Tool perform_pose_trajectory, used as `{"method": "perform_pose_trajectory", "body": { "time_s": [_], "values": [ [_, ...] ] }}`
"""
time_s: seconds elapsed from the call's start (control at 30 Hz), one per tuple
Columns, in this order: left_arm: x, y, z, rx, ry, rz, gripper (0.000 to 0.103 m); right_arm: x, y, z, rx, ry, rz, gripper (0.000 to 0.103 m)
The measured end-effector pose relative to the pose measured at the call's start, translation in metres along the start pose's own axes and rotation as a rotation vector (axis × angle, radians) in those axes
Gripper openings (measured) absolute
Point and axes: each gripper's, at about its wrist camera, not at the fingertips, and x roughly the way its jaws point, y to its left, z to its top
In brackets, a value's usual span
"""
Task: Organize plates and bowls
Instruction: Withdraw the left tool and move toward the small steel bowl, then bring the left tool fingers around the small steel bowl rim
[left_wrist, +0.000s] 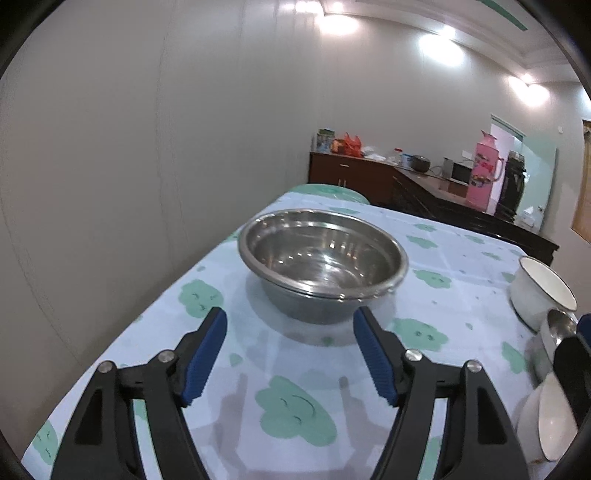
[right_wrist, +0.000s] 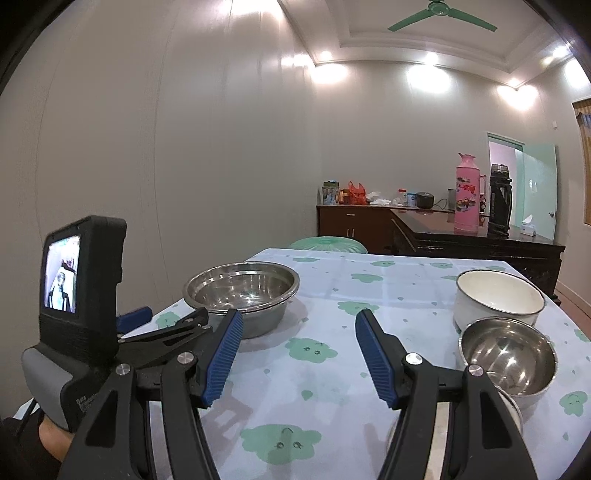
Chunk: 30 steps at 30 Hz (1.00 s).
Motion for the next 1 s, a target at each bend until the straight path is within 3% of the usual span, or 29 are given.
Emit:
{"method": "perform_pose_trajectory", "body": {
  "time_s": [0.3,0.53,0.73,1.0],
  "values": [
    [-0.013,-0.033,-0.008,0.127,-0.018,-0.037,0.072,-0.036,-0.047,-0.001,0.069,-0.019,-0.045,0.066],
    [-0.02,-0.071,-0.011,0.222,0.0,-0.136,0.072,-0.064,-0.124,-0.004,0.156,0.001,-0.196,0.066],
    [-0.02,-0.101,0.006,0.232,0.006,-0.226,0.072,-0.08,-0.196,-0.007,0.238,0.043,-0.323,0.066],
    [-0.004,-0.156,0.026,0.294,0.101,-0.428,0.072,-0.066,-0.242,-0.002,0.33,0.126,-0.274,0.066]
  ]
}}
